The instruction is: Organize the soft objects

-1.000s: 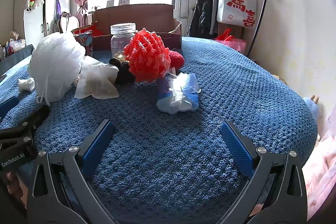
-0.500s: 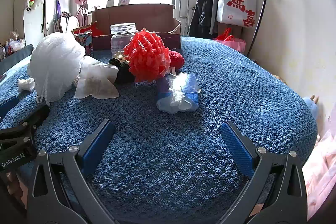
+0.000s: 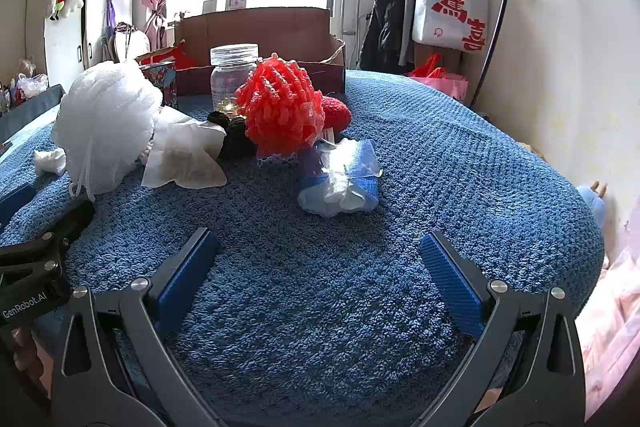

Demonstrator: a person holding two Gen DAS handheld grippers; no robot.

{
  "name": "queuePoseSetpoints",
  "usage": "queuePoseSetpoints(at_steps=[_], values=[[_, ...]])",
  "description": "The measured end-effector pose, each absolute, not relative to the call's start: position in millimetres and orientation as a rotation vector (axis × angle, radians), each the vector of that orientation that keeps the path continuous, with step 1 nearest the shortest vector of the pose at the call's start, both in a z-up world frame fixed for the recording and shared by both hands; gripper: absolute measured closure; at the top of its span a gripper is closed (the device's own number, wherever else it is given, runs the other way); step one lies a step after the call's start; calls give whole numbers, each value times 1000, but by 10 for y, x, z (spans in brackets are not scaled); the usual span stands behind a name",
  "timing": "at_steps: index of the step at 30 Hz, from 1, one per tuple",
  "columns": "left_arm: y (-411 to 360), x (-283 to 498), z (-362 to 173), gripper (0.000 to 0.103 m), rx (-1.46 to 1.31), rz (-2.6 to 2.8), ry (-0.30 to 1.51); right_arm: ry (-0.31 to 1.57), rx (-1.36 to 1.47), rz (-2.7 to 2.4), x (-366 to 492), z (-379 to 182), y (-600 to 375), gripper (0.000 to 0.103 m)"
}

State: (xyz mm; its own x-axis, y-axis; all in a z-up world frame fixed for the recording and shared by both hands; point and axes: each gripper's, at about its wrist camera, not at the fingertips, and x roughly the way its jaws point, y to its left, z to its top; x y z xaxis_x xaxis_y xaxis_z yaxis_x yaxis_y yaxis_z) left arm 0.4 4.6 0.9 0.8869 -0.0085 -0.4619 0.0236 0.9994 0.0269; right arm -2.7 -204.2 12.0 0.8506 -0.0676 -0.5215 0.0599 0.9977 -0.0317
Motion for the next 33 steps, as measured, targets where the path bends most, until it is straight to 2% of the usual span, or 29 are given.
queuePoseSetpoints(at_steps=[33], values=[[55, 20, 4, 0, 44, -19, 469, 544, -1, -55, -18, 142, -2098, 0]])
